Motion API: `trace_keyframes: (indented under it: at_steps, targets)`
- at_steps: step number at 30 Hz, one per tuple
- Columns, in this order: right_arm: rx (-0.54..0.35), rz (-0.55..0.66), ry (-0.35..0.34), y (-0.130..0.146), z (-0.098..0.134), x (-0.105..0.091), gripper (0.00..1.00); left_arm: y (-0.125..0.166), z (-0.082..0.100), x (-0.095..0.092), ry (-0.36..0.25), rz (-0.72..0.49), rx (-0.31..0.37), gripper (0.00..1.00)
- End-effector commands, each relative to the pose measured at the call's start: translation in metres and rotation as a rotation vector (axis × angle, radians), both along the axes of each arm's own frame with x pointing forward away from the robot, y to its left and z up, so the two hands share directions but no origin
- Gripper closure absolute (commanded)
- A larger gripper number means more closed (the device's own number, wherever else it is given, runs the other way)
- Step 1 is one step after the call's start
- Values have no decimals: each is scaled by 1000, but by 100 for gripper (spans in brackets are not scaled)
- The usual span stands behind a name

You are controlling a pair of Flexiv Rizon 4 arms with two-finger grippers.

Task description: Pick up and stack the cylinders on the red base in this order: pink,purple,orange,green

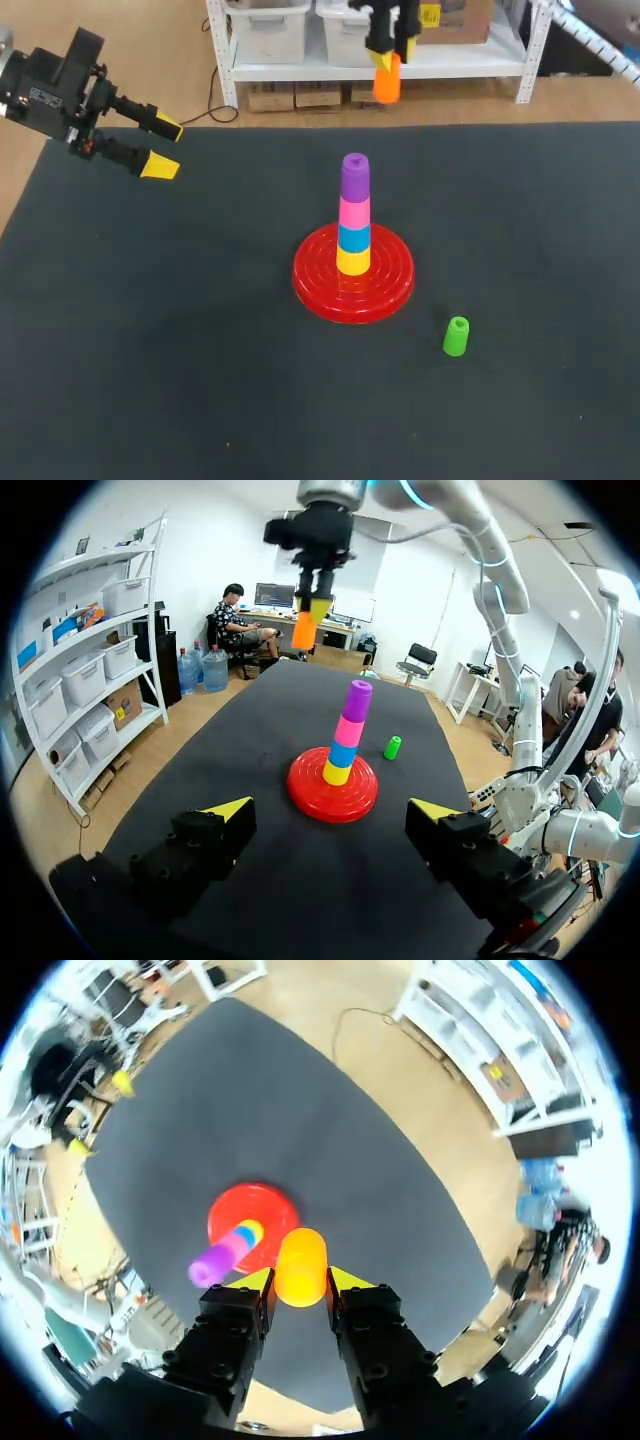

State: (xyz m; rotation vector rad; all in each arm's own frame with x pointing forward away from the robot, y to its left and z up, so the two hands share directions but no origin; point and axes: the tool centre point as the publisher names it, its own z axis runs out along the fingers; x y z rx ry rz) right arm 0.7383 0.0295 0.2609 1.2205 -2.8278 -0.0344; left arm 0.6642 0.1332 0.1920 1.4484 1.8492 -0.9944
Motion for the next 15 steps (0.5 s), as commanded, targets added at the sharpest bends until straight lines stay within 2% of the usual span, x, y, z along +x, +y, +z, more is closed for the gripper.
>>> trace_keyframes:
  at_steps: [1, 15]
  targets:
    - [13, 45, -55, 9, 0, -27, 100, 1, -1, -1, -4, 0, -4, 0]
    - [-20, 175, -19, 36, -12, -58, 100, 1, -1, -1, -4, 0, -4, 0]
